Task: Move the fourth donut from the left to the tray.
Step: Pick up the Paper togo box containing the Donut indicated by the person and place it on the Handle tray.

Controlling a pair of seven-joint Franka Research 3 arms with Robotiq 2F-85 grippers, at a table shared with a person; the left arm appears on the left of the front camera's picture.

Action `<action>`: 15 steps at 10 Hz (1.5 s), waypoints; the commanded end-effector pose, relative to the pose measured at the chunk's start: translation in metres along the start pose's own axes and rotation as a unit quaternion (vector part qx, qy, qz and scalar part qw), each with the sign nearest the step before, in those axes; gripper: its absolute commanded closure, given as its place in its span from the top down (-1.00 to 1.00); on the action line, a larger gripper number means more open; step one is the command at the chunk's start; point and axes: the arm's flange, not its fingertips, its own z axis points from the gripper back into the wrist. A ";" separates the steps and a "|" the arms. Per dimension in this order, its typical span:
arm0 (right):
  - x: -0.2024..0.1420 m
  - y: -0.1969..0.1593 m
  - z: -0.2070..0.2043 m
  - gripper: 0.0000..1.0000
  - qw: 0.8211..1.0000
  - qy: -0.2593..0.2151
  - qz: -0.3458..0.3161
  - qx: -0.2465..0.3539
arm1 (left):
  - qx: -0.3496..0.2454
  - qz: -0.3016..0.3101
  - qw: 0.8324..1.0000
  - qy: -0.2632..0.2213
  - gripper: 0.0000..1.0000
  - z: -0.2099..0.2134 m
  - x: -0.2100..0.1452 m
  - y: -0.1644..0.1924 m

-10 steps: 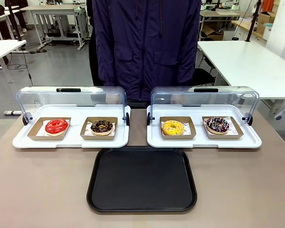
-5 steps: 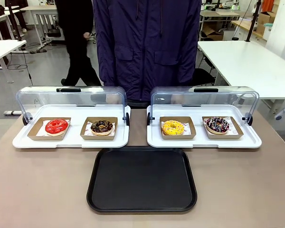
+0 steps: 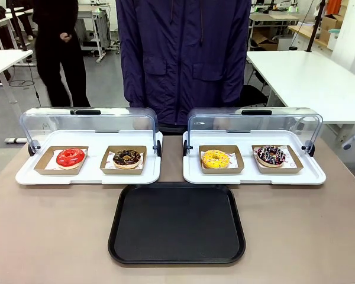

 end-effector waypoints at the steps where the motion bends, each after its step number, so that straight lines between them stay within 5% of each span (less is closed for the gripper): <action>1: 0.002 0.001 0.000 1.00 1.000 -0.003 0.004 0.002 | -0.005 -0.003 1.000 0.005 1.00 0.002 0.001 -0.001; 15: 0.002 0.001 0.000 1.00 1.000 -0.003 0.004 0.002 | -0.005 -0.003 1.000 0.005 1.00 0.002 0.001 -0.001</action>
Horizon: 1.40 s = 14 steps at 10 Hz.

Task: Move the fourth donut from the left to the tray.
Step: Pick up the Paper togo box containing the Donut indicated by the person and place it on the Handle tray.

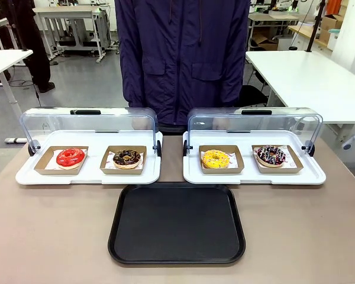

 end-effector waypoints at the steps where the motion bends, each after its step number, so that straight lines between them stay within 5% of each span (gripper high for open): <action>1: 0.002 0.000 0.000 1.00 1.000 -0.003 0.004 0.002 | -0.005 -0.003 1.000 0.005 1.00 0.002 0.001 -0.001; 14: 0.002 0.000 0.000 1.00 1.000 -0.003 0.004 0.002 | -0.005 -0.003 1.000 0.005 1.00 0.002 0.001 -0.001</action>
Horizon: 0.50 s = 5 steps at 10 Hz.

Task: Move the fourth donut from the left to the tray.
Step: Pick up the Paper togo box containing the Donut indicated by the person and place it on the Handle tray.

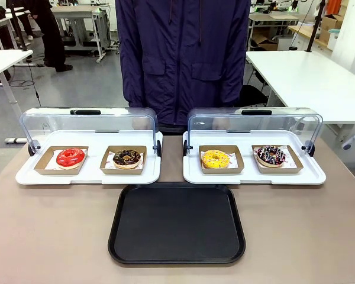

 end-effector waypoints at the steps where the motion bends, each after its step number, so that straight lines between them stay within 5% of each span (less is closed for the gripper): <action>1: 0.002 0.000 0.000 1.00 1.000 -0.003 0.004 0.002 | -0.005 -0.003 1.000 0.005 1.00 0.002 0.001 -0.001; 5: 0.002 0.000 0.000 1.00 1.000 -0.003 0.004 0.002 | -0.005 -0.003 1.000 0.005 1.00 0.002 0.001 -0.001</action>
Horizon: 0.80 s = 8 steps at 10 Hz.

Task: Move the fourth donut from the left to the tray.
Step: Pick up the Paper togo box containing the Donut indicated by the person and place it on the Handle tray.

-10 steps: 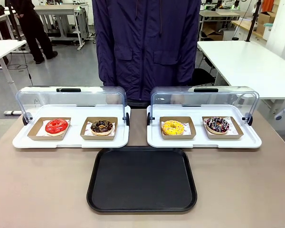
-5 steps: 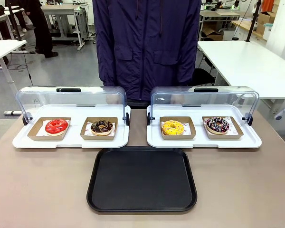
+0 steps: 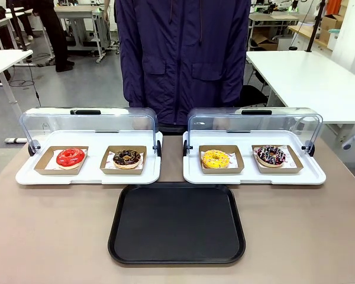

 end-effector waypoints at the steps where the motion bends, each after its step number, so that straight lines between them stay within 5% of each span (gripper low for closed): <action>1: 0.002 0.000 0.000 1.00 1.000 -0.003 0.004 0.002 | -0.005 -0.003 1.000 0.005 1.00 0.002 0.001 -0.001; 8: 0.002 0.000 0.000 1.00 1.000 -0.003 0.004 0.002 | -0.005 -0.003 1.000 0.005 1.00 0.002 0.001 -0.001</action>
